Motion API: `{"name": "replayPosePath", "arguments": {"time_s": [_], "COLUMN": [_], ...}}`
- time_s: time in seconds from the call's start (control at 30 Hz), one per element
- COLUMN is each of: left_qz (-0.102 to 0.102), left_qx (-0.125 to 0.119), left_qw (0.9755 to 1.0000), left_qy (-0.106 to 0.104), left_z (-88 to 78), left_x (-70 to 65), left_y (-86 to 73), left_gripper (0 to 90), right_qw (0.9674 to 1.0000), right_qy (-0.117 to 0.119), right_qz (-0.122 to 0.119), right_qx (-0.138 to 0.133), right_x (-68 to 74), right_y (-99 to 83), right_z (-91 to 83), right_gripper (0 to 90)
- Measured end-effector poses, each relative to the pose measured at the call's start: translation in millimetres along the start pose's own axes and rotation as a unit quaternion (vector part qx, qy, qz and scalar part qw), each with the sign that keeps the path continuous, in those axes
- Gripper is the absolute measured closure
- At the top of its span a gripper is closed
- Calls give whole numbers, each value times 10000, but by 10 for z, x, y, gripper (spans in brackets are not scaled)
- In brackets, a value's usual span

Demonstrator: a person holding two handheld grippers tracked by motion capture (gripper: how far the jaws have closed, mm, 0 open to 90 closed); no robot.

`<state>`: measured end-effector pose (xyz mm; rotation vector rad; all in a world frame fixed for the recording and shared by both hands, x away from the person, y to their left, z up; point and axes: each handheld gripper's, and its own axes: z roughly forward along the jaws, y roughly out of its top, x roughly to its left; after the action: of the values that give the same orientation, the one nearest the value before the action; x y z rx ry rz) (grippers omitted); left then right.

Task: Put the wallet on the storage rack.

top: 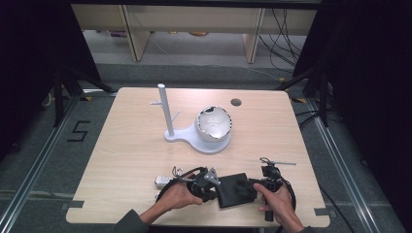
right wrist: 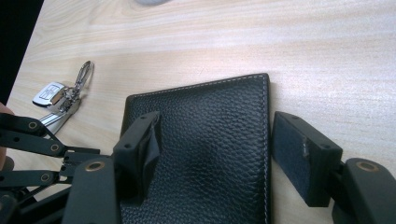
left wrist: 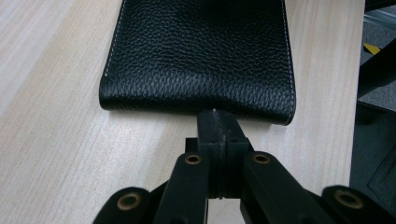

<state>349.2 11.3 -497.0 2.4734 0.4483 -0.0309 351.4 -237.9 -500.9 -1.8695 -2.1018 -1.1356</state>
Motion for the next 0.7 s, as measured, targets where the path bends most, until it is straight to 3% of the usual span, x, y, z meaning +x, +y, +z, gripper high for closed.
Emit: {"name": "replayPosePath", "arguments": {"time_s": [0.03,0.2,0.23,0.27,0.33,0.37,0.4,0.43,0.47,0.5,0.53,0.57,0.6,0.67,0.7], "left_qz": [-11,-51,-38,36,4,46,27,1,4,6,6,5,5,32,25], "left_qx": [-2,-22,-17,3,7,1,3,10,9,8,8,11,11,7,7], "left_qw": [10000,10000,10000,10000,10000,10000,10000,10000,10000,10000,10000,10000,10000,10000,9999], "left_qy": [3,7,-15,-15,15,16,14,23,26,31,31,52,52,92,98], "left_z": [1,8,16,21,22,21,19,16,17,17,17,14,14,10,8], "left_x": [-2,-18,-28,-28,-43,-39,-37,-35,-35,-37,-37,-37,-37,-30,-26], "left_y": [0,4,14,25,27,26,22,20,21,21,21,20,20,14,13], "left_gripper": [894,894,894,894,894,894,894,894,894,893,893,893,893,893,892], "right_qw": [10000,9998,9991,9987,9986,9992,9990,9981,9979,9979,9976,9966,9963,9946,9936], "right_qy": [-51,124,303,437,396,379,438,527,558,631,675,771,835,1016,1101], "right_qz": [6,168,278,246,320,126,90,282,281,41,10,178,4,-97,-24], "right_qx": [63,-9,50,90,148,88,52,154,188,139,145,243,187,192,238], "right_x": [9,13,26,40,83,69,55,76,73,46,51,82,75,95,125], "right_y": [2,-25,-58,-68,-74,-53,-42,-33,-22,-9,1,13,27,48,59], "right_z": [-11,-2,7,17,14,-1,-12,-48,-62,-71,-92,-117,-131,-172,-184], "right_gripper": [355,380,465,470,468,523,551,578,600,624,648,675,701,753,770]}}
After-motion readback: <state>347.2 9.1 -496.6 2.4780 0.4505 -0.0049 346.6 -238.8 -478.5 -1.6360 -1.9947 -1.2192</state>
